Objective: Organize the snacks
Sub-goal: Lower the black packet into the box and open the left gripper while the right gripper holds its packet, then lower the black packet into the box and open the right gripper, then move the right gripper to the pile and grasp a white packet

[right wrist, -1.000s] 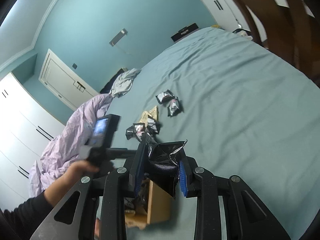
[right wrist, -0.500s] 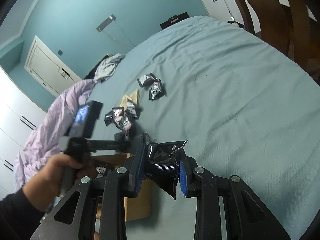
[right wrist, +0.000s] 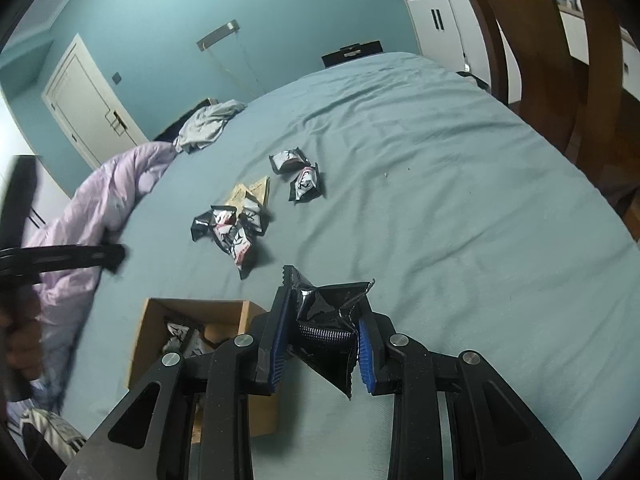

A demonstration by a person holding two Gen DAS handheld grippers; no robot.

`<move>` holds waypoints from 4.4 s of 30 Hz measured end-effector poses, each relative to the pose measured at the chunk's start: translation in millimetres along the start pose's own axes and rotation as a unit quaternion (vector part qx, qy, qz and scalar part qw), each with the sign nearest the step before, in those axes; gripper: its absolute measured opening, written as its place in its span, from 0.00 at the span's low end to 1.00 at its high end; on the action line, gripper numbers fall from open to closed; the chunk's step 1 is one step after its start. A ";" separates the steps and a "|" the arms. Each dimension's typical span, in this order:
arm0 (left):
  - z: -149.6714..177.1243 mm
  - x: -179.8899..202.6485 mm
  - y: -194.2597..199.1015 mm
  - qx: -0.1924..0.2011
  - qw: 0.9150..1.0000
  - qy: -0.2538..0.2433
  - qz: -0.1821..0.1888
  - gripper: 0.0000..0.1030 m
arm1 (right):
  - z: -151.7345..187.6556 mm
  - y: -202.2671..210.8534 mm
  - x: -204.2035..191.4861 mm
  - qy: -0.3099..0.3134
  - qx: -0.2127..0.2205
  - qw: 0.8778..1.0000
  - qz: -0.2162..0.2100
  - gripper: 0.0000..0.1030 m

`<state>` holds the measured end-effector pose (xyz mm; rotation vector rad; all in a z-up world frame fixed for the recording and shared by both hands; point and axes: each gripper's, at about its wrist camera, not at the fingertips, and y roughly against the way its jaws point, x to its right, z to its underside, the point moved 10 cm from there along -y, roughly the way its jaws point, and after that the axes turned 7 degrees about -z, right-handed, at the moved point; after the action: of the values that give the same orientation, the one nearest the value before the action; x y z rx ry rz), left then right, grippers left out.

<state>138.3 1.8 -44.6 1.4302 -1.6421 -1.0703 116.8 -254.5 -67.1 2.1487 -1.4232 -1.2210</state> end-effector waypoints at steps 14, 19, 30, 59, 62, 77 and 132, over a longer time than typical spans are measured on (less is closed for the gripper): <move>58.6 -7.9 -35.6 0.022 0.997 0.039 0.057 0.23 | 4.1 -24.1 -12.8 0.042 -0.029 0.999 0.014 0.27; 72.5 11.9 -48.3 -0.004 0.998 0.006 0.066 0.23 | 6.3 -32.6 -21.1 0.067 -0.032 0.997 0.008 0.27; 114.4 52.5 -86.3 -0.091 0.990 -0.089 0.058 0.24 | 13.1 -43.0 -39.3 0.117 -0.044 0.992 0.021 0.27; 54.6 -18.7 -46.6 0.038 0.995 -0.033 -0.085 0.72 | 35.2 -42.8 -83.4 0.145 -0.038 0.988 -0.030 0.27; 52.5 -31.0 -46.6 0.041 0.995 -0.007 -0.091 0.72 | 40.6 -51.0 -89.9 0.172 -0.049 0.983 -0.031 0.27; 49.7 -41.3 -49.7 0.036 0.997 0.043 -0.062 0.72 | 65.6 -78.8 -112.4 0.234 -0.118 0.964 -0.042 0.29; 38.8 -11.5 -32.6 0.071 0.996 -0.005 -0.056 0.93 | -47.6 -82.4 33.4 0.038 -0.073 0.982 0.171 0.76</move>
<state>118.4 16.9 -90.2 1.6277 -1.6901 -1.0405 209.3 -254.0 -107.1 1.7438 -1.5380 -1.0673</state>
